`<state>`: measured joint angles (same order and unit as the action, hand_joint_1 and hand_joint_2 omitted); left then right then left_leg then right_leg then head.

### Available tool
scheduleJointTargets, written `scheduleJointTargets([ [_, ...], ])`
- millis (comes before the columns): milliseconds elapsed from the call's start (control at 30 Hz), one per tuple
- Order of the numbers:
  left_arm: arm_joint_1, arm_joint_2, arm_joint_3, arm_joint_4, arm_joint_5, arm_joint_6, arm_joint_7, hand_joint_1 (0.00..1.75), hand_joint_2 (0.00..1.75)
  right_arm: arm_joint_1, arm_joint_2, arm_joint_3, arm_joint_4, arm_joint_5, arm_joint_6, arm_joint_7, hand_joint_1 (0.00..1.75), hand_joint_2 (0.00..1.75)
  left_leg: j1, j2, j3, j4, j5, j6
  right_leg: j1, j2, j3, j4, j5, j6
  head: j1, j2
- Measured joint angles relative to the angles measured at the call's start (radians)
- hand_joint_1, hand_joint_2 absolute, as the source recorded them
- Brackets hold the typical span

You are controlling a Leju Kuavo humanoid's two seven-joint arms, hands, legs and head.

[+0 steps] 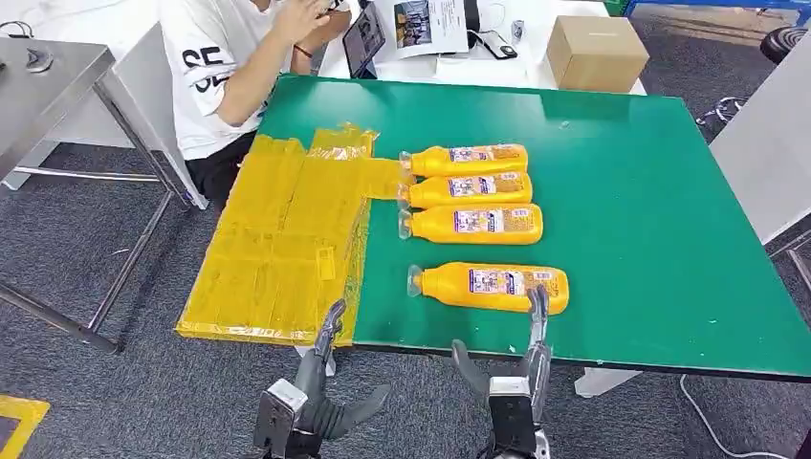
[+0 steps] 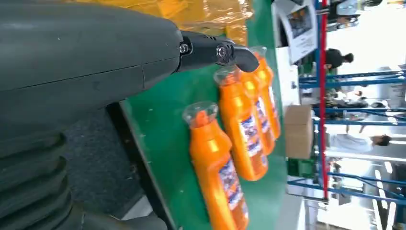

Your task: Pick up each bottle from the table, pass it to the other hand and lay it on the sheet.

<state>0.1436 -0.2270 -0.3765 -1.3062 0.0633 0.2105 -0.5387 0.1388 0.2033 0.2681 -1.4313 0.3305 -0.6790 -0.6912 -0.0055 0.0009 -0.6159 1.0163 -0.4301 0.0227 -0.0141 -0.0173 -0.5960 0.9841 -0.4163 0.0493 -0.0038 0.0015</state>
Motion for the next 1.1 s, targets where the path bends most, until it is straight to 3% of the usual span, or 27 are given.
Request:
scheduleJointTargets([
  [600,-0.139,-0.051,0.080,0.058,-0.034,-0.075,-0.014,0.00,1.75,-0.210,-0.045,-0.111,0.023,0.144,0.040,0.077,0.00,1.75,0.000,0.000,0.001,0.000,0.001,0.001,0.000,0.000,0.002,0.000,0.001,0.001,0.000,0.000],
  [1100,-0.181,-0.059,0.103,0.110,-0.052,-0.082,-0.013,0.00,1.75,-0.242,-0.045,-0.117,0.098,0.162,0.049,0.083,0.00,1.75,0.000,0.000,0.000,0.001,0.001,0.000,0.000,0.000,0.001,0.000,0.001,0.001,0.000,0.000],
])
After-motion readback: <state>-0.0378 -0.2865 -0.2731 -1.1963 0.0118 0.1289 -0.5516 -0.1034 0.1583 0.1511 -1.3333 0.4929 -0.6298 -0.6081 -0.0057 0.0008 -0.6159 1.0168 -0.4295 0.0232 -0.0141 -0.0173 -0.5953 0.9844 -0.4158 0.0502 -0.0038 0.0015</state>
